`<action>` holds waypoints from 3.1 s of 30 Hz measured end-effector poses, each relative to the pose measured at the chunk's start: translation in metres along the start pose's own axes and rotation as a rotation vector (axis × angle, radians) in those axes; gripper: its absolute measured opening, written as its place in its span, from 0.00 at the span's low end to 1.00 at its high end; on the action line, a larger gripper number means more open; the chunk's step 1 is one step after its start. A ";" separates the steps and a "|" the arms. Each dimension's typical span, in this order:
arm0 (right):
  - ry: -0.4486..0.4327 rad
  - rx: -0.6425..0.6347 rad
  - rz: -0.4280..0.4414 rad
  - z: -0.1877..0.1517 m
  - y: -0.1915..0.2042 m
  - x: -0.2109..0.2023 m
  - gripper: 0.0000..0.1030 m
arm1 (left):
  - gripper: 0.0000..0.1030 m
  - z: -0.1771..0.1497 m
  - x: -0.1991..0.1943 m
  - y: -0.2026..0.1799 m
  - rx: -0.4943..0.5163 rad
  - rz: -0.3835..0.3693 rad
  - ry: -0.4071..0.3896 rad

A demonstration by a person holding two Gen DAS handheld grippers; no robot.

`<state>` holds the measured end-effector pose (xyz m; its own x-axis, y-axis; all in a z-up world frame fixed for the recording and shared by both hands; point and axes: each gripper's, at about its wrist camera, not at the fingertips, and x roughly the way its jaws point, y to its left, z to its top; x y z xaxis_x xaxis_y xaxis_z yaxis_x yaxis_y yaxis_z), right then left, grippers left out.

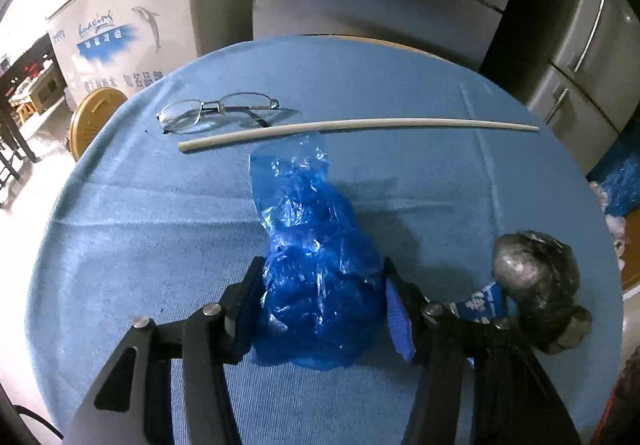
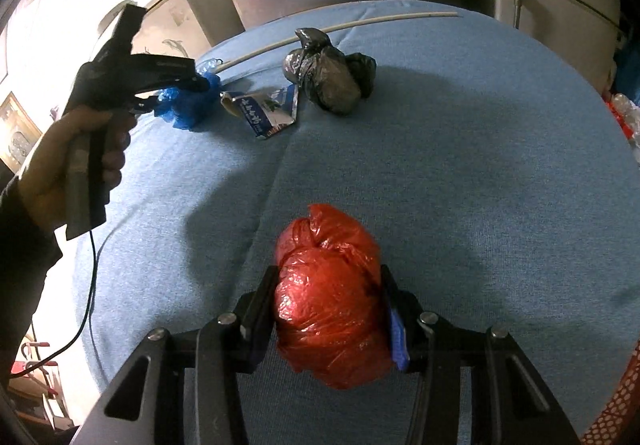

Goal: Collect trash
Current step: 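Grasp the red plastic bag with the right tool while the left grasps the blue plastic bag, then carry the red bag in the right tool and blue bag in the left toward the red basket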

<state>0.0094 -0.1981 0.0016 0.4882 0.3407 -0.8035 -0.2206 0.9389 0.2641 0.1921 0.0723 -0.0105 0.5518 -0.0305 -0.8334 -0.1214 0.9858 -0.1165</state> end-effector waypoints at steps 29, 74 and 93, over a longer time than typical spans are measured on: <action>-0.085 0.075 0.012 -0.036 -0.010 -0.054 0.47 | 0.52 -0.126 -0.119 -0.039 0.116 -0.040 -0.091; -0.184 0.207 -0.015 -0.063 -0.058 -0.097 0.47 | 0.52 -0.165 -0.137 -0.117 0.258 -0.089 -0.067; -0.204 0.255 -0.048 -0.071 -0.078 -0.105 0.47 | 0.52 -0.177 -0.132 -0.130 0.291 -0.108 -0.042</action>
<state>-0.0850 -0.3104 0.0276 0.6576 0.2743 -0.7017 0.0130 0.9271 0.3746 -0.0110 -0.0808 0.0188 0.5826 -0.1371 -0.8011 0.1779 0.9833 -0.0389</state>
